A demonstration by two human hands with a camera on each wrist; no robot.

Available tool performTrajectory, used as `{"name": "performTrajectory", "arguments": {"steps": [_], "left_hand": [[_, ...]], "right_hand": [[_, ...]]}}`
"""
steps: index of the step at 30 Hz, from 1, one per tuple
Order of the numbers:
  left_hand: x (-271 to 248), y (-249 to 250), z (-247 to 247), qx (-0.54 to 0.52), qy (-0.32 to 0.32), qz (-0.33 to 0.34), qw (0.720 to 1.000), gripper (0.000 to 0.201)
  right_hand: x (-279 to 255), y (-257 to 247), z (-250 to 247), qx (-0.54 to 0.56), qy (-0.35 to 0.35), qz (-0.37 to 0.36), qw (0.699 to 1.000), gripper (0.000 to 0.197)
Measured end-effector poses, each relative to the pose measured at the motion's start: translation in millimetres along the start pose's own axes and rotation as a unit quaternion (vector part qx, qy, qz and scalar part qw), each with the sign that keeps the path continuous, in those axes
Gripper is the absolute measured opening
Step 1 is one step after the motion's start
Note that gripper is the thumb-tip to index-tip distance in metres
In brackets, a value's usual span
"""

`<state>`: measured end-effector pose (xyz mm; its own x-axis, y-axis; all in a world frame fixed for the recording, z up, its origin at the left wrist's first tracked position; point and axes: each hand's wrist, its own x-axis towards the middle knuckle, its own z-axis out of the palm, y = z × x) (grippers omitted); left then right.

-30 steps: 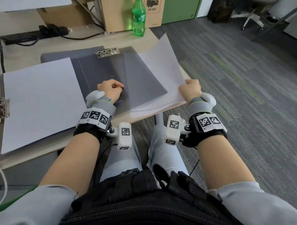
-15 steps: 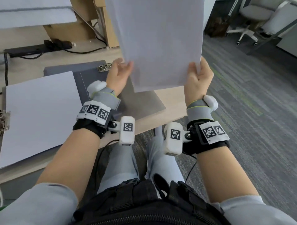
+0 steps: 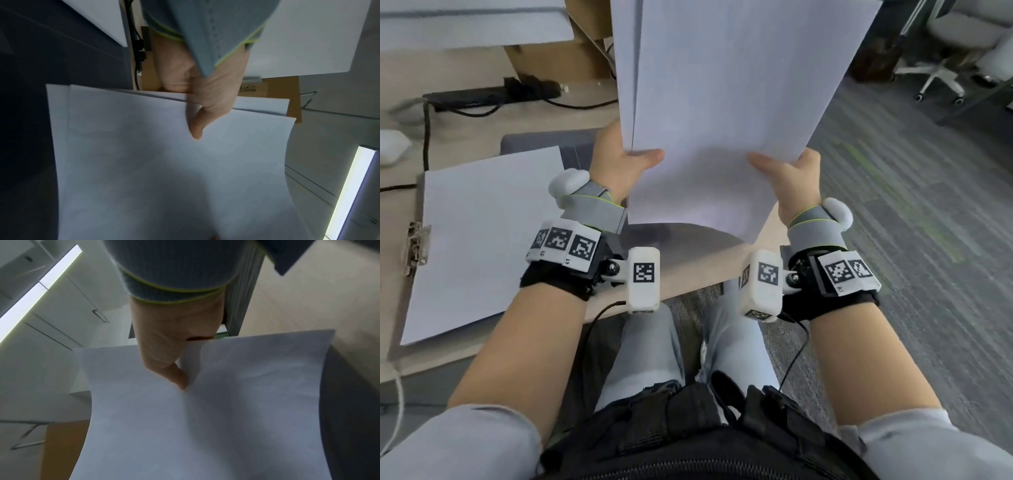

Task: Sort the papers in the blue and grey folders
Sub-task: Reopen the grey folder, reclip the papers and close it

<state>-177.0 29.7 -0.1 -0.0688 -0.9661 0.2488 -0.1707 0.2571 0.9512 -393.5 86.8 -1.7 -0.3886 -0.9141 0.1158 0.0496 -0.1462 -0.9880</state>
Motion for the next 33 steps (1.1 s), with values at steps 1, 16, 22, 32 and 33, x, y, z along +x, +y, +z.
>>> {"name": "performTrajectory", "arguments": {"steps": [1, 16, 22, 32, 33], "left_hand": [[3, 3, -3, -0.009, 0.010, 0.002, 1.000, 0.042], [8, 30, -16, -0.095, -0.002, -0.009, 0.995, 0.020], [10, 34, -15, -0.135, 0.012, -0.015, 0.991, 0.037], [-7, 25, -22, -0.124, -0.020, -0.010, 0.992, 0.021], [-5, 28, -22, -0.126, -0.019, -0.006, 0.992, 0.019]], "right_hand": [[1, -6, 3, 0.015, -0.002, -0.013, 1.000, 0.013], [14, -20, 15, 0.025, -0.070, -0.015, 0.997, 0.026], [16, -23, 25, 0.052, -0.040, -0.025, 0.998, 0.019], [4, -12, 28, 0.058, -0.005, -0.005, 0.998, 0.012], [4, -16, 30, 0.066, 0.006, -0.022, 0.998, 0.010]]}}
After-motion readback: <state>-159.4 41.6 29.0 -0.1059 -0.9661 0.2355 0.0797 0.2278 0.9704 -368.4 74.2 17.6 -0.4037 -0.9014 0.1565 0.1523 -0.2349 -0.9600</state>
